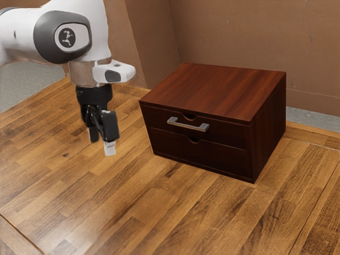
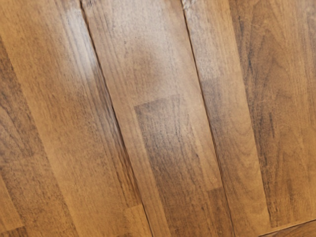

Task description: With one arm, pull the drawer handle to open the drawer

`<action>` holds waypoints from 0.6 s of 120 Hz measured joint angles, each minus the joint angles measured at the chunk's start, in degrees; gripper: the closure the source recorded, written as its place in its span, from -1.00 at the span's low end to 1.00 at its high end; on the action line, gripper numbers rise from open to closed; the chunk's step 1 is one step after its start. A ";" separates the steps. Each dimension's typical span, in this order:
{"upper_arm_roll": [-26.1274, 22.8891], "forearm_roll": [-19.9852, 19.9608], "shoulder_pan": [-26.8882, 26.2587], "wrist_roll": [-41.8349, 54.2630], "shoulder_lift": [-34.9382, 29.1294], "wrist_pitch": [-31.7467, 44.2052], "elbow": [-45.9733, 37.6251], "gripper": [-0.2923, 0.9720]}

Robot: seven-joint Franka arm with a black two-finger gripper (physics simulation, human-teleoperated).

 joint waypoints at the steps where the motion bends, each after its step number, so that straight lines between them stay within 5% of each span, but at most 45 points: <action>1: -0.02 0.03 0.32 0.38 0.01 0.62 0.02 -0.54; 30: 0.00 0.22 3.86 9.37 -0.86 10.19 -0.27 -0.54; 50: -0.35 0.23 -0.08 15.92 -6.97 13.07 -6.54 -0.54; 72: -0.72 2.64 -7.02 27.18 -10.35 27.33 -16.31 -0.54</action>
